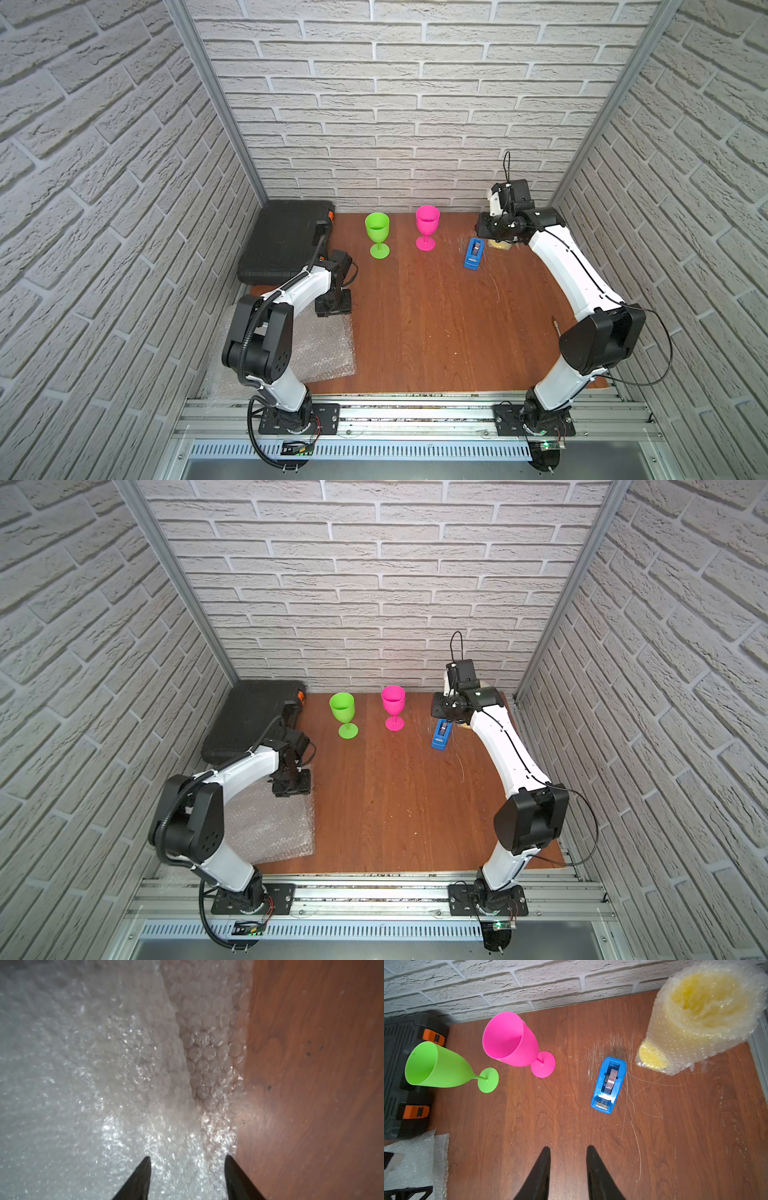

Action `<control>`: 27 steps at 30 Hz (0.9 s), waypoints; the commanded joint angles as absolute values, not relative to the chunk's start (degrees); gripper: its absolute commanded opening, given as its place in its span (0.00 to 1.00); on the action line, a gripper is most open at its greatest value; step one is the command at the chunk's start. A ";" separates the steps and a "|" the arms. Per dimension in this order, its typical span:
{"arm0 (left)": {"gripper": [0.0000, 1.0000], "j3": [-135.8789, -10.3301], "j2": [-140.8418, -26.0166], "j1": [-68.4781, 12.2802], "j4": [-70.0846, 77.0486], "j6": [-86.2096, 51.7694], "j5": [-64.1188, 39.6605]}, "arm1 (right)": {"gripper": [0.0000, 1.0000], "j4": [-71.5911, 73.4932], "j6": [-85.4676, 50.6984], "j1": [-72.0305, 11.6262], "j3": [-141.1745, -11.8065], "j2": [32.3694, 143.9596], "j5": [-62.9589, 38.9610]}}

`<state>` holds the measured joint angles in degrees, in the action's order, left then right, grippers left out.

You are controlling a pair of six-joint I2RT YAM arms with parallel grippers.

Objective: Wrap wine glasses in bubble wrap
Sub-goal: Pick up the bubble wrap from the bubble wrap.

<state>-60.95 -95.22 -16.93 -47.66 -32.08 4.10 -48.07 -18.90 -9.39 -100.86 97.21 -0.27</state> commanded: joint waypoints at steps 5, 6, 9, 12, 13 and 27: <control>0.37 -59.09 -97.71 -15.51 -43.50 -32.26 2.69 | 0.29 -45.50 -19.49 -10.63 -98.44 94.16 -0.12; 0.29 -58.94 -97.53 -15.41 -43.51 -32.20 2.85 | 0.28 -45.53 -19.51 -10.72 -98.20 93.90 -0.02; 0.15 -58.71 -95.61 -15.39 -44.52 -32.09 3.60 | 0.28 -45.55 -19.51 -10.81 -97.74 93.05 0.41; 0.03 -58.67 -92.79 -15.31 -46.01 -31.73 3.28 | 0.28 -45.71 -19.51 -10.88 -97.47 92.63 0.48; 0.01 -58.78 -91.68 -15.32 -46.57 -31.64 3.01 | 0.28 -45.78 -19.43 -10.89 -97.56 92.55 0.50; 0.00 -71.75 -82.10 -29.57 -50.40 -38.02 -2.78 | 0.27 -46.79 -18.63 -10.85 -97.22 90.97 0.99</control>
